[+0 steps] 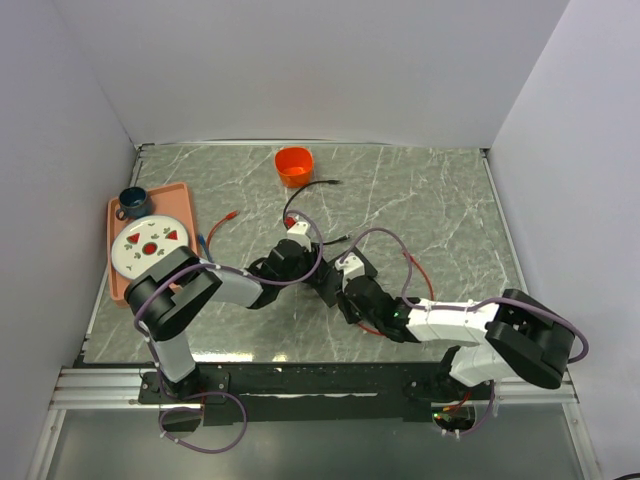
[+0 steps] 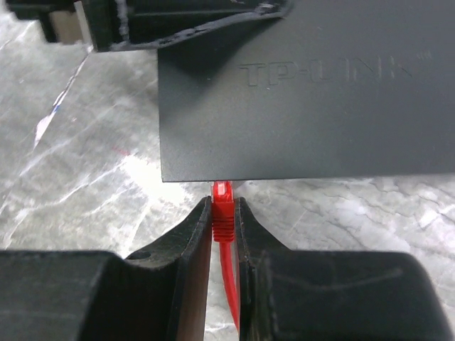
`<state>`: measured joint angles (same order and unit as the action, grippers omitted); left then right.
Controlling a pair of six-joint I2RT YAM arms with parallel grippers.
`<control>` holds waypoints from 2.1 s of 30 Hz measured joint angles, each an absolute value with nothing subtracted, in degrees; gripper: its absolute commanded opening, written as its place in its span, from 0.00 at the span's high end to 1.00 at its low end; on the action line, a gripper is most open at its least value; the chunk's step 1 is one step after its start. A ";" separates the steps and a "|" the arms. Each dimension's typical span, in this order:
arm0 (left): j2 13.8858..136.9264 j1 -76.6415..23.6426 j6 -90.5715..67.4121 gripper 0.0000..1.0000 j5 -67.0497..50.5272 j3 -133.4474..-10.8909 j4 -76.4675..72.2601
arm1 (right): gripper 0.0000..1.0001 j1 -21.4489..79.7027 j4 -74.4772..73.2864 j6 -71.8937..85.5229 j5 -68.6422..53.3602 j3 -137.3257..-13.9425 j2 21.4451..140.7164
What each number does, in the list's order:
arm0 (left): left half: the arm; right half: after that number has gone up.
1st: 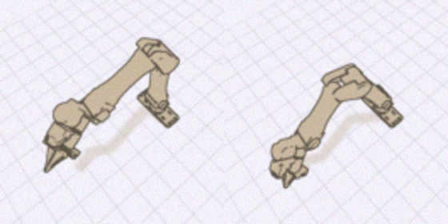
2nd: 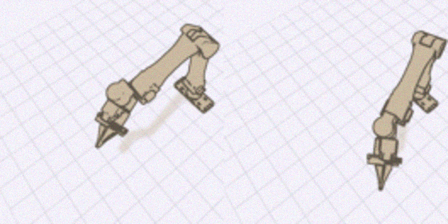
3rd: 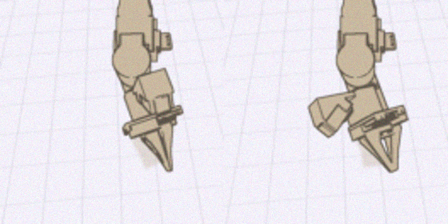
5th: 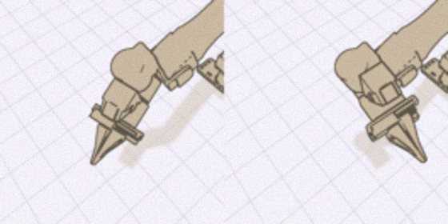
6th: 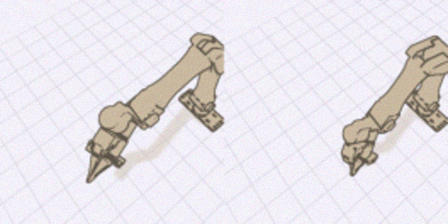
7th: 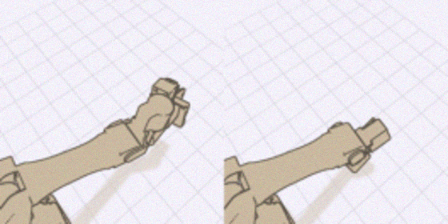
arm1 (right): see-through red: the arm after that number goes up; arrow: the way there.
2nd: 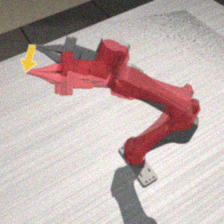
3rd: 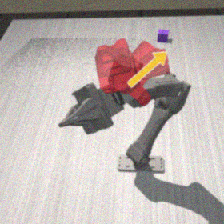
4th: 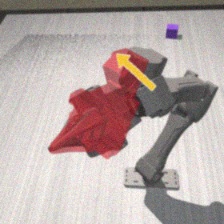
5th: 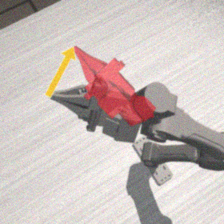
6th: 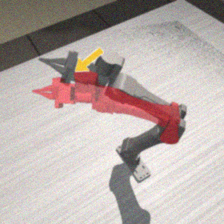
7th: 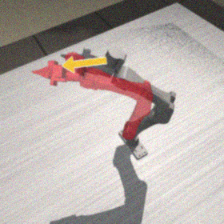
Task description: Insert the plug into the switch port
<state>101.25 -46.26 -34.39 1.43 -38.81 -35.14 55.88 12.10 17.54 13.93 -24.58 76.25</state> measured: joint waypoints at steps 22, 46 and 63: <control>102.63 -48.45 -35.79 0.95 9.82 -36.86 -41.54 | 1.00 54.57 14.17 13.43 12.88 -26.17 79.57; 99.11 -54.81 -39.18 0.25 22.79 -46.57 -15.75 | 0.60 53.98 16.80 16.91 12.71 -23.94 78.32; 86.70 -49.28 -42.15 0.13 14.35 -45.87 6.74 | 0.16 52.60 20.80 22.55 15.62 -19.09 63.26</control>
